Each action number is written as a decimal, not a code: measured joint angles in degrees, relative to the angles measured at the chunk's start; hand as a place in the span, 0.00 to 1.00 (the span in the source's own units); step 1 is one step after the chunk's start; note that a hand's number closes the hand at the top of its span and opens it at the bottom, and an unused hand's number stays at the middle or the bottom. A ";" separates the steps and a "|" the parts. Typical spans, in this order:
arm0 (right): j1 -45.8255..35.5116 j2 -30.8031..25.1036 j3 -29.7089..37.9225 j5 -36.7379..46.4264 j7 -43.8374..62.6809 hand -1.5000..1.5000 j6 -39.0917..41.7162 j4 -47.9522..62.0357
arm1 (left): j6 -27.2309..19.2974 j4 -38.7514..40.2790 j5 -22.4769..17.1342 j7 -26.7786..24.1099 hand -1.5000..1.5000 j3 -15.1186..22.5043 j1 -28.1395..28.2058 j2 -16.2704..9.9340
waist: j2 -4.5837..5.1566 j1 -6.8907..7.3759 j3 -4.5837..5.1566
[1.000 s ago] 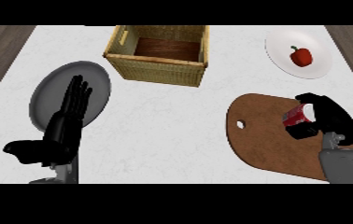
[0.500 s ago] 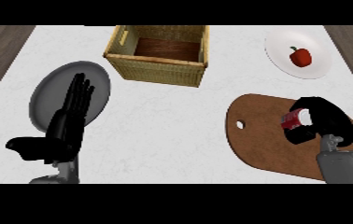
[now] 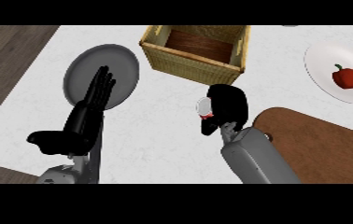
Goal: Pick the can from the cutting board and place it in the basket
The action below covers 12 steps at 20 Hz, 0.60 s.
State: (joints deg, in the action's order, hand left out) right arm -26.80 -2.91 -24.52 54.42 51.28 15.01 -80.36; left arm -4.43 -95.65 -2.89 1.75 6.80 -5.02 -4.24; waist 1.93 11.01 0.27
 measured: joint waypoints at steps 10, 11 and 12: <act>-17.69 2.48 -9.31 -3.24 7.23 1.00 -11.97 7.44 | 0.31 2.10 0.85 0.52 0.50 2.17 -3.27 1.50 | 0.21 3.07 -0.20; -19.11 2.51 -9.45 -3.78 7.47 1.00 -13.93 7.46 | 0.39 2.20 0.81 0.63 0.50 2.27 -3.48 1.59 | 0.16 3.16 -0.21; -20.42 2.53 -9.62 -4.47 7.59 1.00 -15.94 7.36 | 0.42 2.37 0.84 0.62 0.50 2.31 -3.63 1.61 | 0.12 3.22 -0.22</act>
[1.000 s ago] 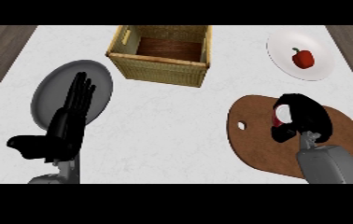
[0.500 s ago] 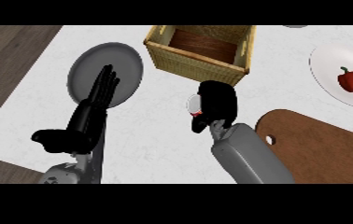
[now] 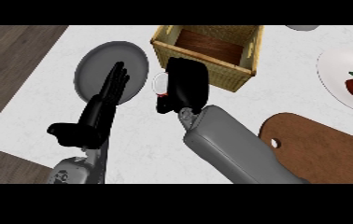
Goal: Pick the can from the cutting board and place it in the basket
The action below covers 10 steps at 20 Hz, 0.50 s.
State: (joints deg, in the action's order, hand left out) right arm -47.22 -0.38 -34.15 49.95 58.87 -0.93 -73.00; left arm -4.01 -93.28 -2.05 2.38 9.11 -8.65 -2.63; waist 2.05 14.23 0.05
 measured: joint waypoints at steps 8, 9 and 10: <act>-13.16 -0.08 -2.33 -2.67 2.51 1.00 -11.47 -1.26 | -0.68 1.60 0.24 0.55 0.50 -0.58 -0.76 0.25 | -1.07 -0.95 0.19; -14.86 -0.10 -2.34 -3.28 2.81 1.00 -12.36 -1.11 | -0.84 1.93 0.28 0.50 0.50 -0.80 -1.06 0.29 | -1.10 -1.31 0.22; -16.53 -0.13 -2.36 -3.83 3.20 1.00 -12.94 -0.83 | -0.94 2.22 0.41 0.51 0.50 -0.75 -1.14 0.36 | -1.17 -1.49 0.25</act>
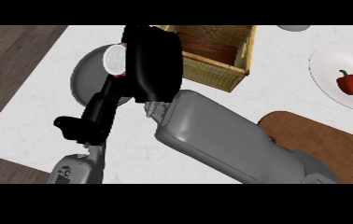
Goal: Pick the can from the cutting board and place it in the basket
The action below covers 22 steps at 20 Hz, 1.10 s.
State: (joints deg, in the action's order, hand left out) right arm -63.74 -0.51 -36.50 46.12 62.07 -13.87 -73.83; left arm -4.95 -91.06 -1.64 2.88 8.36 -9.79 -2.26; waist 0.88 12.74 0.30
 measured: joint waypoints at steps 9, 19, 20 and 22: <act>-11.25 -0.21 0.00 -4.44 4.62 1.00 -2.87 6.38 | -1.08 0.98 0.25 -0.94 0.50 -1.13 0.83 0.11 | -0.64 -2.87 0.15; -20.57 -0.32 -2.22 -7.86 7.69 1.00 -2.06 17.38 | -2.25 0.19 0.17 -1.20 0.50 -3.33 1.84 -0.78 | -0.80 -6.20 0.05; -20.67 -0.32 -2.49 -8.18 7.61 1.00 -2.39 18.00 | -2.43 -0.05 0.19 -1.20 0.50 -3.35 2.31 -0.69 | -0.81 -6.49 0.03; -21.16 -0.33 -2.71 -8.70 7.17 1.00 -3.31 19.48 | -2.57 -0.22 0.32 -1.58 0.50 -3.40 2.78 -0.67 | -0.73 -7.02 0.00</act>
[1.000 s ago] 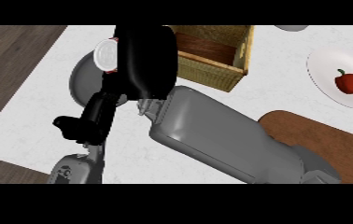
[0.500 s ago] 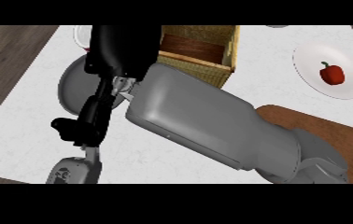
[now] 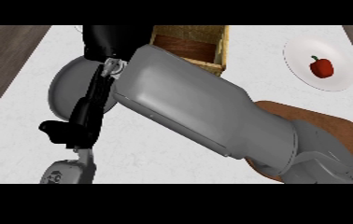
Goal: Pick the can from the cutting board and place it in the basket
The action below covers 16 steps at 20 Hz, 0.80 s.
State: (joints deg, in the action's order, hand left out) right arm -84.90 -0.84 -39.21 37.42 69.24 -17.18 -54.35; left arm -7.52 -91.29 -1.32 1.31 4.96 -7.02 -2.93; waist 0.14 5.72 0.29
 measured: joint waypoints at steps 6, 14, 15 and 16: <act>-0.77 0.05 -0.27 -1.15 -1.18 1.00 -2.54 4.32 | 0.71 -0.90 -0.84 0.30 0.50 -1.26 0.94 -1.16 | 0.06 -1.33 -0.08; 1.32 0.21 -2.19 -3.09 -3.05 1.00 -4.56 9.07 | -0.35 -2.48 -0.30 0.41 0.50 -1.19 2.63 -0.59 | 0.05 -2.75 -0.16; 1.73 0.22 -2.58 -3.57 -3.25 1.00 -4.72 9.49 | -0.34 -2.15 -0.30 0.13 0.50 -1.30 2.52 -0.55 | 0.08 -2.84 -0.16; 2.39 0.23 -3.33 -3.94 -3.40 1.00 -4.92 9.71 | -0.31 -2.19 -0.44 0.07 0.50 -1.51 2.39 -0.59 | 0.09 -2.87 -0.16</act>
State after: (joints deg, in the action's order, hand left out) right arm -82.52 -0.61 -42.54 33.48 65.84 -22.10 -44.64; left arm -7.83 -93.48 -1.75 1.38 3.45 -4.63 -3.52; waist 0.24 2.85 0.13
